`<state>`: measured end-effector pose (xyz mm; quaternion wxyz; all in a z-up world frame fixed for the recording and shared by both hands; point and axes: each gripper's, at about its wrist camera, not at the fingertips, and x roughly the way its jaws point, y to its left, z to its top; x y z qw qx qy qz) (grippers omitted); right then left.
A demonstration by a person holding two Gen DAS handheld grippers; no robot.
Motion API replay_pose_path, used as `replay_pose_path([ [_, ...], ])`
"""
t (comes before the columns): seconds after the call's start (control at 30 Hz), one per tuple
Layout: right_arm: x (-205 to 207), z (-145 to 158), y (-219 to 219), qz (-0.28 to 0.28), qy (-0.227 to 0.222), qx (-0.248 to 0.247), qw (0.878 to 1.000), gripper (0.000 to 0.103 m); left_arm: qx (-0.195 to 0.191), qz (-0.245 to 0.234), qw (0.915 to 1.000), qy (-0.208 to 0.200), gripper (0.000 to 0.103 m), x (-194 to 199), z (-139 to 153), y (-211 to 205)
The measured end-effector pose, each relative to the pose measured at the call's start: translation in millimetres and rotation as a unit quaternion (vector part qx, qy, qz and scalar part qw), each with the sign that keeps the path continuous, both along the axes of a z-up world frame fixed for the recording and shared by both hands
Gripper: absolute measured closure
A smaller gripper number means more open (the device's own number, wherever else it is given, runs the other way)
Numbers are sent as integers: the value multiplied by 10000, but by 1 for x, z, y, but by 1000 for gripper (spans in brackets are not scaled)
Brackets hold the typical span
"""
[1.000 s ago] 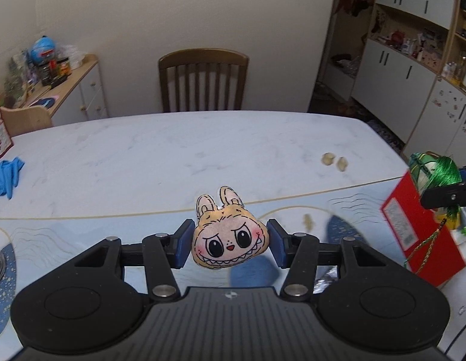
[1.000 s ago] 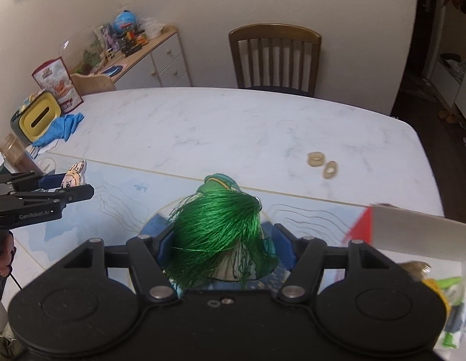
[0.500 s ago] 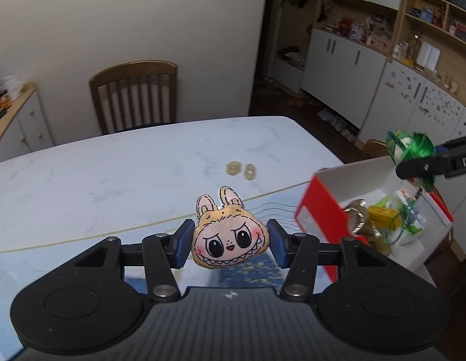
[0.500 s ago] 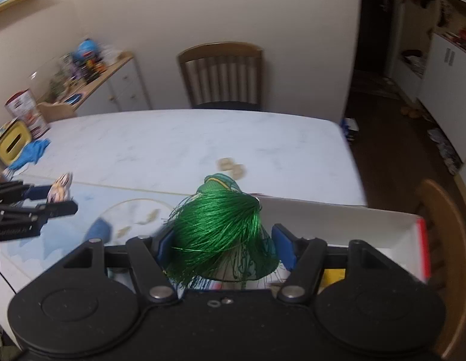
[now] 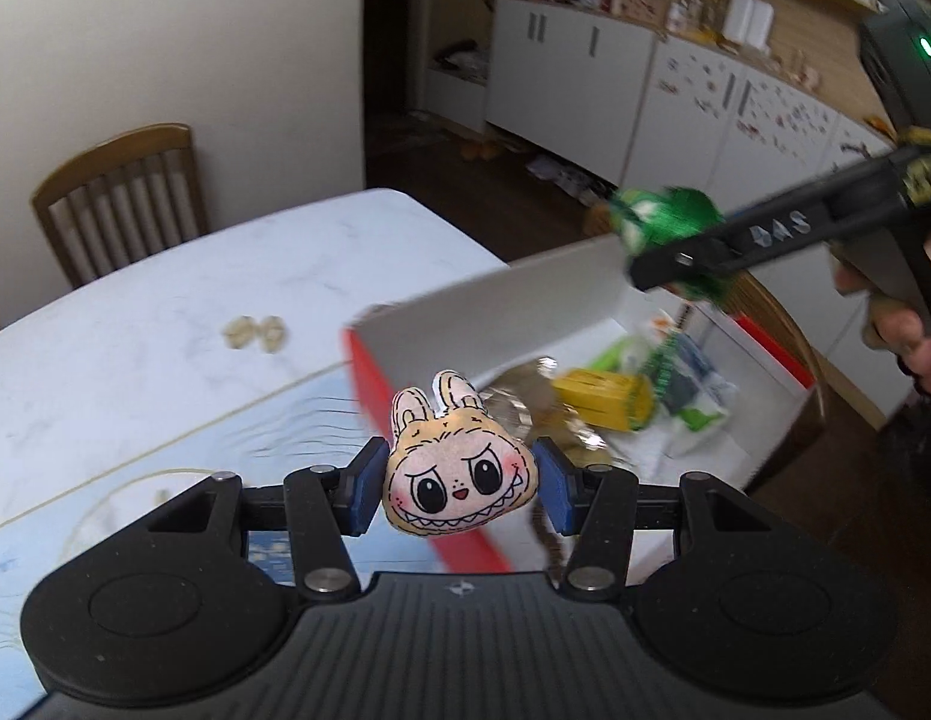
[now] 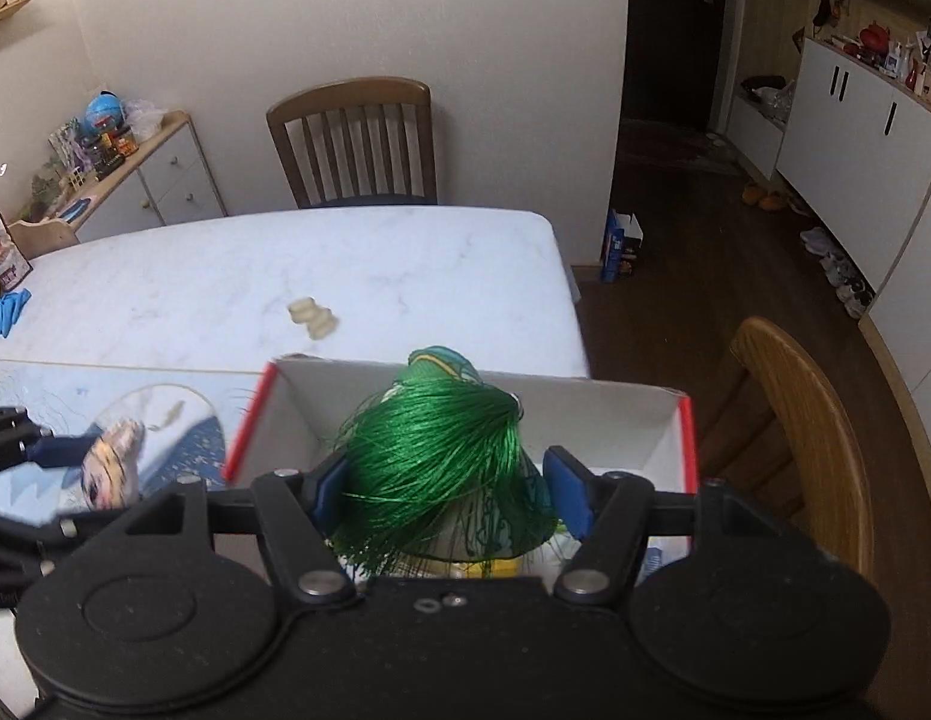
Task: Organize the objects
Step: 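Carry the plush charm and green tassel over the cardboard box with both tools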
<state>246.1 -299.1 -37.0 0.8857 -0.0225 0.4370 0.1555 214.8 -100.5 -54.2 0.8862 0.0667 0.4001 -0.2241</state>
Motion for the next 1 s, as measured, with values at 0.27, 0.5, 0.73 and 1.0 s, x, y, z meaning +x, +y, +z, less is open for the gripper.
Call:
replay_pose_path([
  [0.27, 13, -15, -20, 200, 103, -100, 9997, 38, 194, -176, 9990, 348, 51, 3, -28, -53],
  [0.5, 27, -41, -17, 374, 288, -197, 9987, 37, 575, -98, 9961, 661, 51, 16, -56, -80],
  [0.73, 40, -66, -6, 459, 498, -323, 9972, 37, 1050, -41, 9917, 744, 50, 28, -74, -98],
  [1.0, 46, -82, 3, 579, 549, -548, 9953, 37, 1374, -167, 9880, 684, 50, 29, -83, -119],
])
